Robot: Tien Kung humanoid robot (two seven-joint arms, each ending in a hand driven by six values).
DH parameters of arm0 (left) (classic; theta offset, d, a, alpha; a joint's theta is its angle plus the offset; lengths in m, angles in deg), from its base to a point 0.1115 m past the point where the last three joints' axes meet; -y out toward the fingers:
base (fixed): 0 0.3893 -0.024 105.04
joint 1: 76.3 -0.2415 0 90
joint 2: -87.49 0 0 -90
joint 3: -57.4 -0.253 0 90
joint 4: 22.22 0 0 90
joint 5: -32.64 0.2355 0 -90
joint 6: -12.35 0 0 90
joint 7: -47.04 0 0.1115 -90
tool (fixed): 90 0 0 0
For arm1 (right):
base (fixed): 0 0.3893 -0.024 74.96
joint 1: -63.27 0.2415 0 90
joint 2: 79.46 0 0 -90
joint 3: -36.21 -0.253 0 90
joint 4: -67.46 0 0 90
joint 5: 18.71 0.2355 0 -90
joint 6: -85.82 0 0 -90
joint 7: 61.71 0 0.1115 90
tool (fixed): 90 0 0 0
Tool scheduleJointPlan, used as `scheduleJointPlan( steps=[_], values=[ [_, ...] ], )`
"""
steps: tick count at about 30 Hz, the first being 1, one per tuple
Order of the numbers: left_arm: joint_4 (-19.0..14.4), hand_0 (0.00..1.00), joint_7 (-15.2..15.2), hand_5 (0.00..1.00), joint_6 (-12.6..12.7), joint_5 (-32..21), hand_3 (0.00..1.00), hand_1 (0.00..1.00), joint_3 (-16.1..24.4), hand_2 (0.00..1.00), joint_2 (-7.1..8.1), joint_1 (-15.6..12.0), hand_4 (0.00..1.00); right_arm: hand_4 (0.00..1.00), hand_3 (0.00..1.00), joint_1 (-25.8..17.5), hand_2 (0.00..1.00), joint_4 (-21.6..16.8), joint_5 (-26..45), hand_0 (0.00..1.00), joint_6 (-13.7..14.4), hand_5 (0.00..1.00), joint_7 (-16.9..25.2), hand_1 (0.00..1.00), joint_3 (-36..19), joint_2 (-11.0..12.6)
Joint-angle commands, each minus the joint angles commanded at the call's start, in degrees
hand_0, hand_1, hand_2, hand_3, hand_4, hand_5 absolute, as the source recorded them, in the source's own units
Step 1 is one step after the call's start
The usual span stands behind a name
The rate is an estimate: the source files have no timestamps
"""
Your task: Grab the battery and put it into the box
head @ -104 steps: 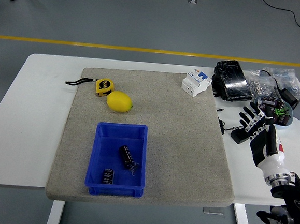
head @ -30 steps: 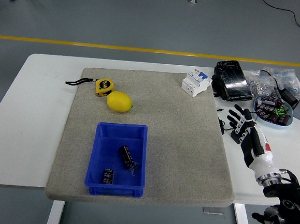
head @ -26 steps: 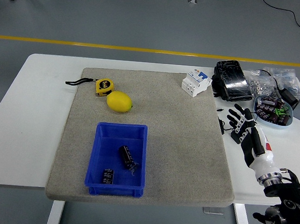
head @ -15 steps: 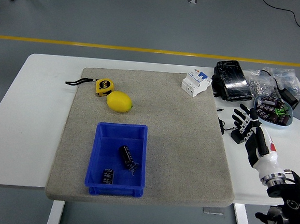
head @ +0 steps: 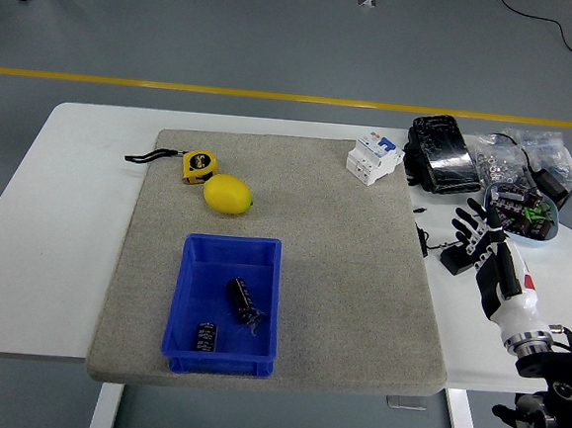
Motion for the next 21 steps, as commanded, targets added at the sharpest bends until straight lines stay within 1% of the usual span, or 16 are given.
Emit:
scheduleJointPlan(
  steps=[21],
  values=[
    [0.1, 0.709, -0.1, 0.66, -0.1, 0.3, 0.707, 0.682, 0.3, 0.751, -0.17, 0.4, 0.767, 0.998, 0.905, -0.2, 0.88, 0.2, 0.5, 0.969, 0.4, 0.998, 0.1, 0.884, 1.4, 0.1]
  ],
)
